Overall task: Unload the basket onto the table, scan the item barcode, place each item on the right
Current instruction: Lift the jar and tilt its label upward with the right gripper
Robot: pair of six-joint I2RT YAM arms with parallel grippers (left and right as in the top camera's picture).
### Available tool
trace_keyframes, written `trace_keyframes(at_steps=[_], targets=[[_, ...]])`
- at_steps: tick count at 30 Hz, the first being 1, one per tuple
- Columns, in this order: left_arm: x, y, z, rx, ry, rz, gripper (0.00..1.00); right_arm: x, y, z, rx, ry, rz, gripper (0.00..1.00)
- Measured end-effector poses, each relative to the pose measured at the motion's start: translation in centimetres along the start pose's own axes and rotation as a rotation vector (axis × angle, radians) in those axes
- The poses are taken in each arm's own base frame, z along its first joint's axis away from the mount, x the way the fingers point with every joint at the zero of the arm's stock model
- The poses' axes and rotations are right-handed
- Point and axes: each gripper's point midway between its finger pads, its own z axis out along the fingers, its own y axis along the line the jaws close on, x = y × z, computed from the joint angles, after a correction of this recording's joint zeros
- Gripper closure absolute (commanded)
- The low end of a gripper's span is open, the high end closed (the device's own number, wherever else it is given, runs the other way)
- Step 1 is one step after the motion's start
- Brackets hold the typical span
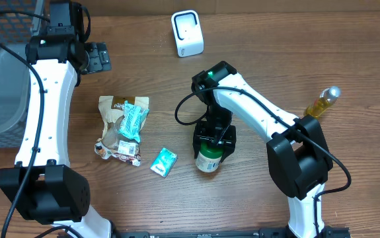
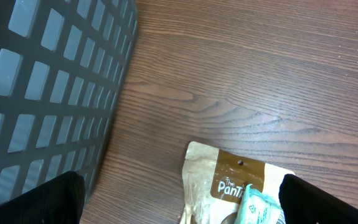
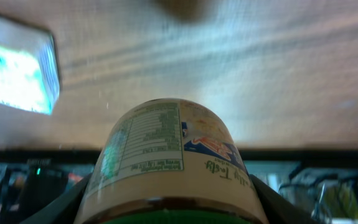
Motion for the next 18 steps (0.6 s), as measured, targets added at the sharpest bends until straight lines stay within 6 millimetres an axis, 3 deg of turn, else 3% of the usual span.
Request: trace_keyframes(at_steps=[6, 12, 18], targets=[[0.0, 0.0, 0.0, 0.000, 0.000, 0.000, 0.01, 1.1, 0.4, 0.0, -0.028, 0.051, 0.013, 0.39], [0.0, 0.0, 0.0, 0.000, 0.000, 0.000, 0.00, 1.7, 1.3, -0.1, -0.080, 0.088, 0.014, 0.51], [0.0, 0.0, 0.0, 0.000, 0.000, 0.000, 0.00, 2.4, 2.3, -0.3, -0.140, 0.130, 0.015, 0.53]])
